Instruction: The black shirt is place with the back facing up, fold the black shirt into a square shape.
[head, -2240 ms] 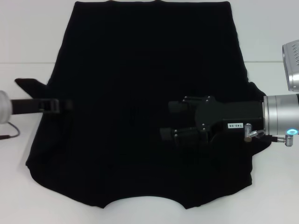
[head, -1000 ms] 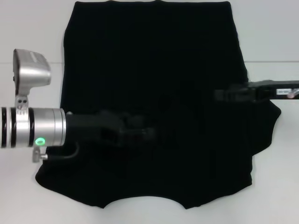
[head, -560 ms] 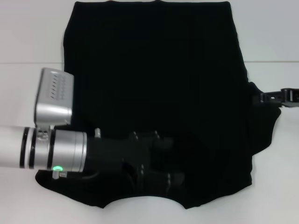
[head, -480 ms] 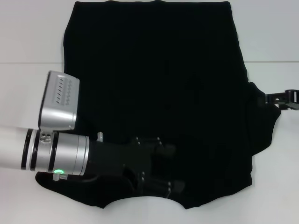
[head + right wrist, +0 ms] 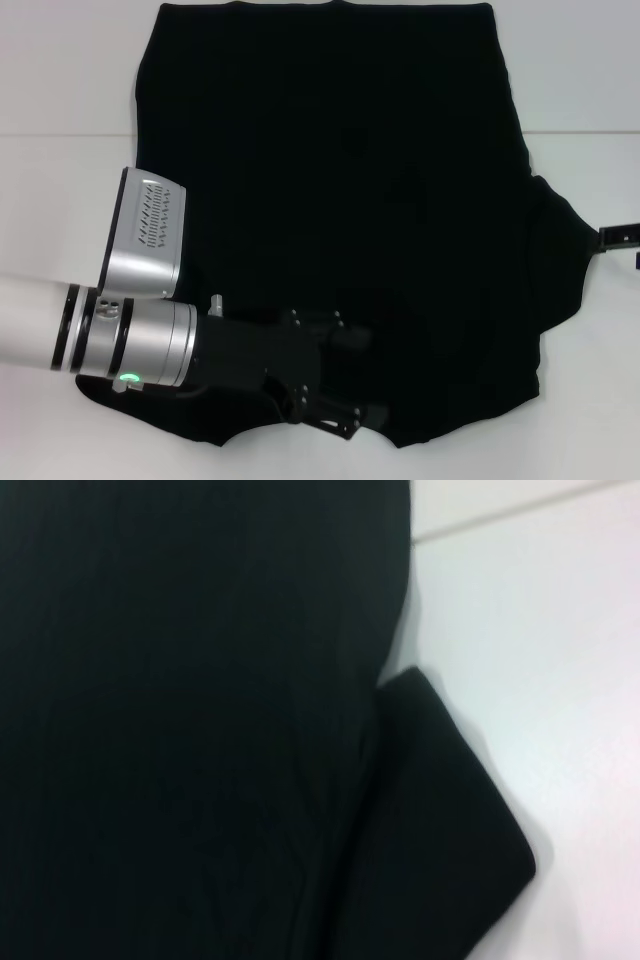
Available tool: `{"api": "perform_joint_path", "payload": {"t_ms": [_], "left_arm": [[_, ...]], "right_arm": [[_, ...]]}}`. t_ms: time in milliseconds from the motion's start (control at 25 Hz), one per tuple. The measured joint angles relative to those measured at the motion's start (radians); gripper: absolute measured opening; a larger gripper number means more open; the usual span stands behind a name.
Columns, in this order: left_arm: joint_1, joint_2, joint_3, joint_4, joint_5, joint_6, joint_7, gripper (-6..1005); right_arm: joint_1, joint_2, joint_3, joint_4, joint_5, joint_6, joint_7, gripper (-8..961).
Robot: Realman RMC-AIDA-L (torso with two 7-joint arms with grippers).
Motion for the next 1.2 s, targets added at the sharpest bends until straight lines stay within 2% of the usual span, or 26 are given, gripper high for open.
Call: {"api": "perform_joint_path", "payload": {"t_ms": [240,760,1080,1200], "left_arm": [[0.003,0.005,-0.037,0.0,0.0,-0.033,-0.006,933],[0.005,0.008,-0.046,0.0,-0.007,-0.029,-0.006,933],[0.005,0.01,-0.058,0.001,-0.004,-0.032,-0.006,933],[0.005,0.017,-0.083,0.002,-0.003,-0.025,-0.006,933]], "right_arm": [[0.015,0.0,-0.01,0.051,-0.016,-0.01,0.003,809],[0.047,0.043,-0.022,0.08,-0.019,0.084,-0.006,797],[0.064,0.051,-0.027,0.115,-0.019,0.127,-0.021,790],[0.066,0.051,-0.037,0.119,-0.019,0.128,-0.023,673]]}}
